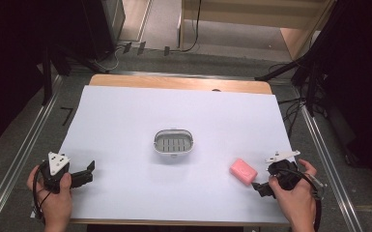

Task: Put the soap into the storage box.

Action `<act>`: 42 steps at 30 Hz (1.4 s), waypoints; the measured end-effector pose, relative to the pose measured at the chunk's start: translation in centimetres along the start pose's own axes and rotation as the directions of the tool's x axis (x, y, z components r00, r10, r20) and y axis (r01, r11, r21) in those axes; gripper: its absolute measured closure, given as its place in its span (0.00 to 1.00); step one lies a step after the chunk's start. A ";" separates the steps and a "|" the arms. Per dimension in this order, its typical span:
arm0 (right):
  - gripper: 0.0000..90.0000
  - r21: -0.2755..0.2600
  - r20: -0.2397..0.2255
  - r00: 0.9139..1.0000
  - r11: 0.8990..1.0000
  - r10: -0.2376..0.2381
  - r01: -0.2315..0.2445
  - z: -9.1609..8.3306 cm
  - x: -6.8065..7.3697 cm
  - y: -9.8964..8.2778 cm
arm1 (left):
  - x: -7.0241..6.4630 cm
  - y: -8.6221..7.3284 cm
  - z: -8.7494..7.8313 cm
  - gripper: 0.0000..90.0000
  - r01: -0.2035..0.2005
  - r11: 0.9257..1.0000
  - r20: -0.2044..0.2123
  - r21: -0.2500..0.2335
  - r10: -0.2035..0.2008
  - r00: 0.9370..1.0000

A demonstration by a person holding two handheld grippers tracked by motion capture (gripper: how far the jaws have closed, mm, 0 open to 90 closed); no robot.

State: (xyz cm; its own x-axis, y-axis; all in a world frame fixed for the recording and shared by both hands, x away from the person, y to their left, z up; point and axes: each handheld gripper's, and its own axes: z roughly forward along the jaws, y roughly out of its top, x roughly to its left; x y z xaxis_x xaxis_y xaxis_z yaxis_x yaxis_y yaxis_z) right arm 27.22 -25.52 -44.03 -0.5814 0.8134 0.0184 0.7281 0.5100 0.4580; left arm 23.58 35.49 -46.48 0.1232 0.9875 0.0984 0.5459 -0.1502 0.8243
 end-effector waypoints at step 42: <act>0.20 0.302 -0.084 0.996 0.952 -0.035 0.059 4.4 2.2 6.6 | 0.1 0.1 0.1 0.00 0.004 1.000 0.004 0.016 -0.004 1.000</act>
State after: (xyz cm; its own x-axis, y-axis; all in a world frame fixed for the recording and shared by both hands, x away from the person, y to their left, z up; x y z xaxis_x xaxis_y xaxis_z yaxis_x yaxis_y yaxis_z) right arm 32.32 -19.15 -44.90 -0.6352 0.7685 0.0770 0.7680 0.6179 0.1687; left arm 23.72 35.57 -46.47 0.1248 0.9878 0.0928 0.5594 -0.1473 0.8157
